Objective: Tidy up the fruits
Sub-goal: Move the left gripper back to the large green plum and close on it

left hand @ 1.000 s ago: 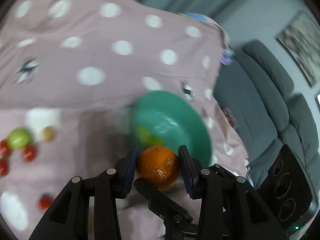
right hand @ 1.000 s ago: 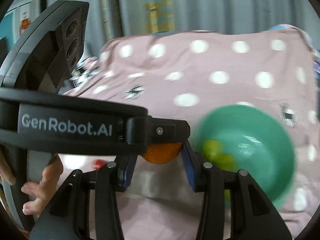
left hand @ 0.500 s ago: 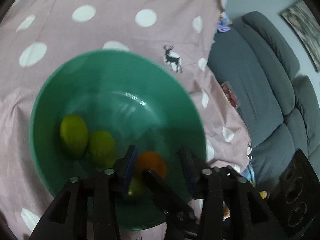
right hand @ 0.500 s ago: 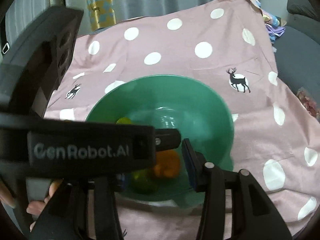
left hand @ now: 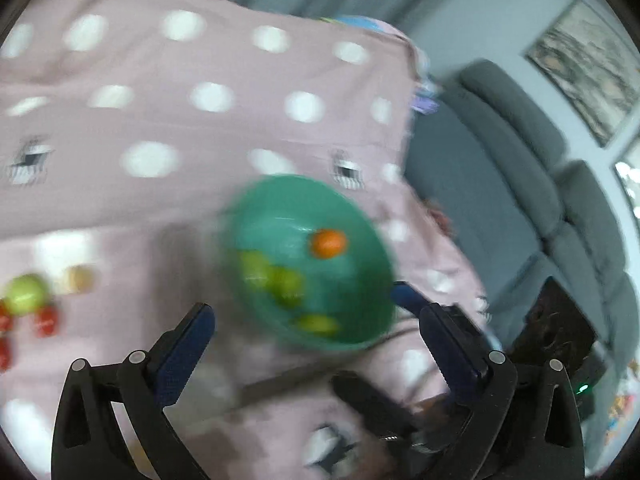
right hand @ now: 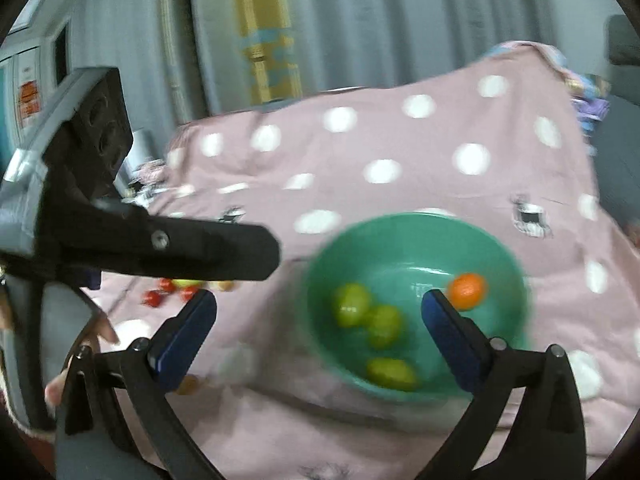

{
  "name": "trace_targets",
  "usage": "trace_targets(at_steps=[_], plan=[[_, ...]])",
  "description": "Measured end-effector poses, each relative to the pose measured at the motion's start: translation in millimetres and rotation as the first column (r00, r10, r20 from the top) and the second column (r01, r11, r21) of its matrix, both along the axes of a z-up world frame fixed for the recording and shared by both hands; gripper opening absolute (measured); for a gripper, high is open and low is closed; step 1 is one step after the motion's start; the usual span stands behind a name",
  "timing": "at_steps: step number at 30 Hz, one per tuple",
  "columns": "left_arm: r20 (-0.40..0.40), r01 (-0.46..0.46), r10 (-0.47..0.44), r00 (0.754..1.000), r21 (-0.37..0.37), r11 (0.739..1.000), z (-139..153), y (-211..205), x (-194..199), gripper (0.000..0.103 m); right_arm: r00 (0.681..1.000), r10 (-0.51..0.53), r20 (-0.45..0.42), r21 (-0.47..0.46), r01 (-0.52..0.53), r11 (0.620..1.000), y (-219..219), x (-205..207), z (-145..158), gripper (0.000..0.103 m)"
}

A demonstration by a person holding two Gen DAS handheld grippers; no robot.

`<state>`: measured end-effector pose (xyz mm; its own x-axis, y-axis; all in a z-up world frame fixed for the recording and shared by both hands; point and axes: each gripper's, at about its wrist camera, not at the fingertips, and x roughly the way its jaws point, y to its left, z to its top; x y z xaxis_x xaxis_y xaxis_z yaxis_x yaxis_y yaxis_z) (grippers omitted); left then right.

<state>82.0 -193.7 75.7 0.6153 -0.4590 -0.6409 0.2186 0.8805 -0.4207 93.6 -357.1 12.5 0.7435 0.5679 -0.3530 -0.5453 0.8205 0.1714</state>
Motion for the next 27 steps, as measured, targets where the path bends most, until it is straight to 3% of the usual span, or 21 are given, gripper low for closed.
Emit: trace_targets(at_steps=[6, 12, 16, 20, 22, 25, 27], plan=[[-0.065, -0.242, 0.240, 0.969, -0.019, 0.970, -17, 110, -9, 0.102, 0.988, 0.155, 0.010, -0.139, -0.152, 0.979, 93, 6, -8, 0.103], [-0.127, -0.362, 0.360, 0.924, 0.008, 0.932, -46, 163, -5, 0.102, 0.969, 0.237, -0.068, -0.143, -0.245, 0.959, 155, 21, -18, 0.102], [-0.158, -0.356, 0.352, 0.923, 0.003, 0.935, -60, 178, 1, 0.102, 0.963, 0.253, -0.092, -0.187, -0.266, 0.946, 184, 34, -23, 0.103], [-0.191, -0.353, 0.335, 0.923, -0.069, 0.933, -62, 193, 17, 0.102, 0.953, 0.276, -0.127, -0.234, -0.299, 0.925, 212, 42, -27, 0.102], [-0.210, -0.315, 0.300, 0.931, -0.042, 0.948, -60, 191, 30, 0.102, 0.940, 0.303, -0.158, -0.248, -0.334, 0.909, 225, 50, -32, 0.101], [-0.216, -0.262, 0.256, 0.942, 0.002, 0.965, -57, 187, 42, 0.102, 0.926, 0.318, -0.203, -0.258, -0.364, 0.895, 239, 61, -36, 0.090], [-0.219, -0.216, 0.215, 0.952, 0.018, 0.976, -58, 189, 43, 0.102, 0.909, 0.358, -0.215, -0.242, -0.405, 0.882, 246, 66, -37, 0.088]])
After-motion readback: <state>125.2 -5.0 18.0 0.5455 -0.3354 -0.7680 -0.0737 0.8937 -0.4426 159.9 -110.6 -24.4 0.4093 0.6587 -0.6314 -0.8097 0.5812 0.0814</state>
